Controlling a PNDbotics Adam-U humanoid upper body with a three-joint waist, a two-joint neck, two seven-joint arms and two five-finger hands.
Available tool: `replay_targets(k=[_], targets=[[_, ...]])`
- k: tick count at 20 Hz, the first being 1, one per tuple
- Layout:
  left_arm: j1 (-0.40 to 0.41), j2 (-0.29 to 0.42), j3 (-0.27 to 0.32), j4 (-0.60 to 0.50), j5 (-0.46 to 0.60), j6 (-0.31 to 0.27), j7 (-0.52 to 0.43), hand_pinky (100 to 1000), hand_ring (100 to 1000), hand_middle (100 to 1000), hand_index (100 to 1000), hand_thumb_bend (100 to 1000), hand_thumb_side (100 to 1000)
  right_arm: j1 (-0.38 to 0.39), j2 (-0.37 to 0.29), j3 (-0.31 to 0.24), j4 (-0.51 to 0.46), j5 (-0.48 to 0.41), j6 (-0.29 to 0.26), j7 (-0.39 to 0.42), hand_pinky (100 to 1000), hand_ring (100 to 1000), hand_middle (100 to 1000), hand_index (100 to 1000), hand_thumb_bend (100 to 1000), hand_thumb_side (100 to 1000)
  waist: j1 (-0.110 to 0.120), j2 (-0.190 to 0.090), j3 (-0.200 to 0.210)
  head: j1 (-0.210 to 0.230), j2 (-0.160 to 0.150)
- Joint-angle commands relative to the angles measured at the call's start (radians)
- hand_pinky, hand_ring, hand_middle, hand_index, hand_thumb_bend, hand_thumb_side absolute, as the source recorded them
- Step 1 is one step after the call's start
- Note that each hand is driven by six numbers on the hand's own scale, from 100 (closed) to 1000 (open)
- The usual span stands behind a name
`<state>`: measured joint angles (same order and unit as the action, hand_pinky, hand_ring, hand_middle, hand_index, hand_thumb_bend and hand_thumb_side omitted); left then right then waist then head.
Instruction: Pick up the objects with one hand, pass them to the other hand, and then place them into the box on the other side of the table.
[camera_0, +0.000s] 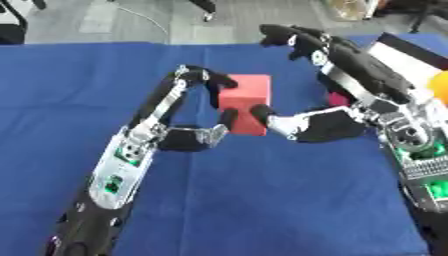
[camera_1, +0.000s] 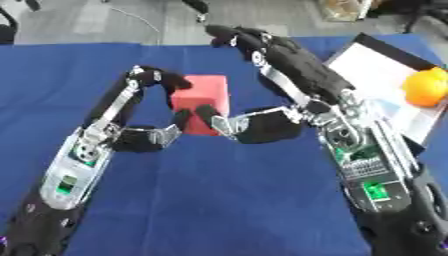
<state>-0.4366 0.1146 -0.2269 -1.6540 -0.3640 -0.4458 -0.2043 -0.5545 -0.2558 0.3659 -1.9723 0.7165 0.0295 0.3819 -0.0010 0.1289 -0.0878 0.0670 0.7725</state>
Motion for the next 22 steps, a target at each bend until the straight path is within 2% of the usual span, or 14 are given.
replay_targets(k=[1, 10, 22], targets=[[-0.021, 0.021, -0.007, -0.029, -0.022, -0.015, 0.037, 784, 432, 344, 456, 100, 222, -0.014, -0.007, -0.001, 0.0, 0.0, 0.02, 0.01, 743, 883, 844, 1000, 335, 578, -0.011, -0.025, -0.001, -0.002, -0.002], [-0.027, 0.034, -0.021, -0.055, -0.087, -0.05, 0.116, 774, 439, 348, 463, 100, 221, -0.013, -0.006, 0.005, 0.025, -0.017, 0.059, -0.001, 727, 880, 835, 1000, 332, 593, -0.012, -0.026, 0.0, -0.008, -0.002], [-0.024, 0.04, -0.032, -0.057, -0.135, -0.074, 0.164, 770, 442, 349, 465, 100, 225, -0.011, -0.003, 0.005, 0.044, 0.024, 0.094, -0.068, 717, 870, 809, 1000, 338, 578, -0.012, -0.026, 0.0, -0.015, -0.002]])
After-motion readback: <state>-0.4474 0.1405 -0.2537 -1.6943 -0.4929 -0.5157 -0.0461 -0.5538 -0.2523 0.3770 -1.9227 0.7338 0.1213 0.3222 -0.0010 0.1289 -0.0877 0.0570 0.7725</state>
